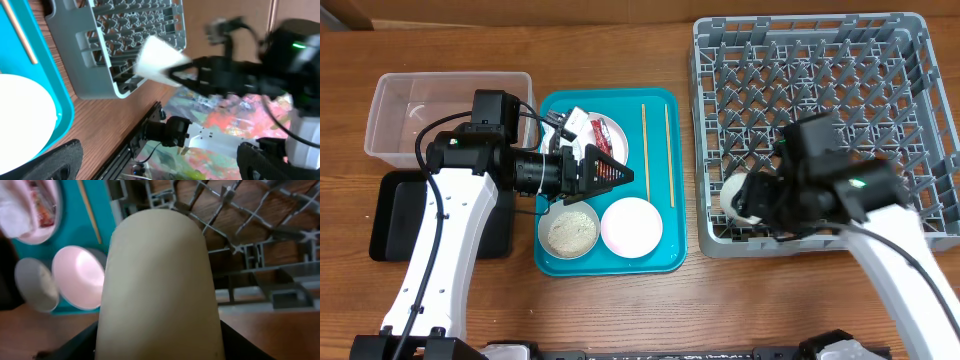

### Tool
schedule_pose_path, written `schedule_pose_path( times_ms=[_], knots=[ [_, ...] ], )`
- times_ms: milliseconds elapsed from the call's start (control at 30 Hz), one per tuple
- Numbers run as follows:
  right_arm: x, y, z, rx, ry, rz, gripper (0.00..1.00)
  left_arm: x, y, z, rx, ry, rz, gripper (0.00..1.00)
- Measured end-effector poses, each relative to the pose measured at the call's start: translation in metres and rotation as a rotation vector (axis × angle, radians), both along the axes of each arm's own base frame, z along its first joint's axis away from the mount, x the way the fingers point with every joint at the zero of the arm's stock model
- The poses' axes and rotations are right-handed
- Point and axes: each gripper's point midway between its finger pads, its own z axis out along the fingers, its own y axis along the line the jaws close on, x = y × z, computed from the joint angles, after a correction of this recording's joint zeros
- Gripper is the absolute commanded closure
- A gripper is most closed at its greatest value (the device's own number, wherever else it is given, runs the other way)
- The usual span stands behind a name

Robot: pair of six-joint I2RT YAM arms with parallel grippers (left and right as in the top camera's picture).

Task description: Sort waste into correct bins and load items into the dishwasher

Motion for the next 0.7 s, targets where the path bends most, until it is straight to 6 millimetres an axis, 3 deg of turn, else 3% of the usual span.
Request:
schedule_pose_path(
  times_ms=[100, 200, 333, 467, 567, 633, 700],
  knots=[
    [0.002, 0.000, -0.030, -0.035, 0.065, -0.032, 0.34, 0.000, 0.001, -0.001, 0.008, 0.000, 0.002, 0.00],
    [0.003, -0.005, -0.046, -0.092, 0.102, -0.073, 0.27, 0.000, 0.001, -0.002, 0.010, 0.000, 0.002, 0.00],
    [0.006, -0.006, -0.054, -0.116, 0.118, -0.104, 0.07, 0.000, 0.001, -0.002, 0.012, -0.001, 0.002, 0.00],
    [0.007, -0.007, -0.050, -0.116, 0.117, -0.111, 0.04, 0.001, 0.002, -0.005, 0.034, -0.001, 0.007, 0.04],
    [0.021, -0.001, -0.020, -0.077, 0.019, -0.096, 0.04, 0.002, 0.006, -0.013, 0.083, 0.000, 0.018, 0.12],
    [0.032, 0.003, 0.014, -0.039, -0.090, -0.081, 0.04, 0.005, 0.011, -0.021, 0.138, 0.012, 0.038, 0.12],
    [0.043, 0.007, 0.065, 0.020, -0.258, -0.064, 0.02, 0.010, 0.020, -0.031, 0.231, 0.033, 0.081, 0.12]
  ],
)
